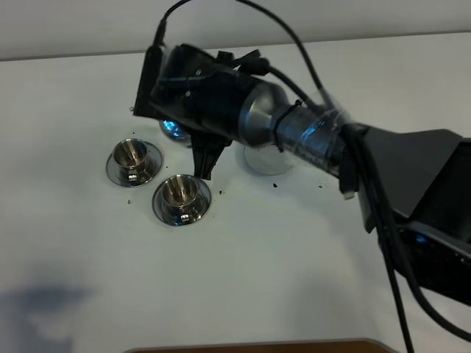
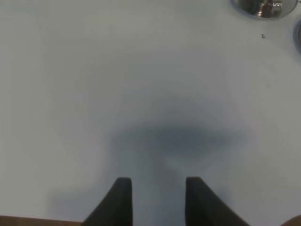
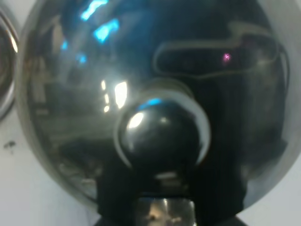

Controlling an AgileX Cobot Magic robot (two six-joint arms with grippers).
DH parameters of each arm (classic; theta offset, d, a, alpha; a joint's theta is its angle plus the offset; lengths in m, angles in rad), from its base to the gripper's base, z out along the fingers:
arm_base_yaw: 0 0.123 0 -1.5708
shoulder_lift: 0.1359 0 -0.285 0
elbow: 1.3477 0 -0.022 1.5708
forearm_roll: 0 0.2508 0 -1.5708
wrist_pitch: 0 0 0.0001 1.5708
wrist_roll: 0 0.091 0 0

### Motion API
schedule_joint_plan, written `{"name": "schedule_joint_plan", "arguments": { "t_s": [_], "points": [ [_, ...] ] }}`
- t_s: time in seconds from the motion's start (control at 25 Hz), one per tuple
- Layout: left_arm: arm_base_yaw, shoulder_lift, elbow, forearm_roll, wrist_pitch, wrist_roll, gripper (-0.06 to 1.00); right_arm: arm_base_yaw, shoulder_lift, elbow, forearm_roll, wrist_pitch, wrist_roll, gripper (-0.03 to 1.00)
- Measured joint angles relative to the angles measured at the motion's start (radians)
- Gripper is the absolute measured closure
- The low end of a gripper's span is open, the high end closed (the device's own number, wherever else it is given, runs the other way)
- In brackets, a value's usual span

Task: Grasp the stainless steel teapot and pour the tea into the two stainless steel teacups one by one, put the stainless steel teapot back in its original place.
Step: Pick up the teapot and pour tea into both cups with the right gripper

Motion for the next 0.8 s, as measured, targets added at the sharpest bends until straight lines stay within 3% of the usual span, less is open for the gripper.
{"name": "schedule_joint_plan", "arguments": {
  "t_s": [0.52, 0.8],
  "points": [
    [0.0, 0.0, 0.0, 0.0, 0.0, 0.0, 0.62, 0.059, 0.072, 0.0, -0.215, -0.014, -0.004, 0.77],
    [0.0, 0.0, 0.0, 0.0, 0.0, 0.0, 0.62, 0.073, 0.079, 0.0, -0.267, -0.013, -0.04, 0.77]
  ]
}}
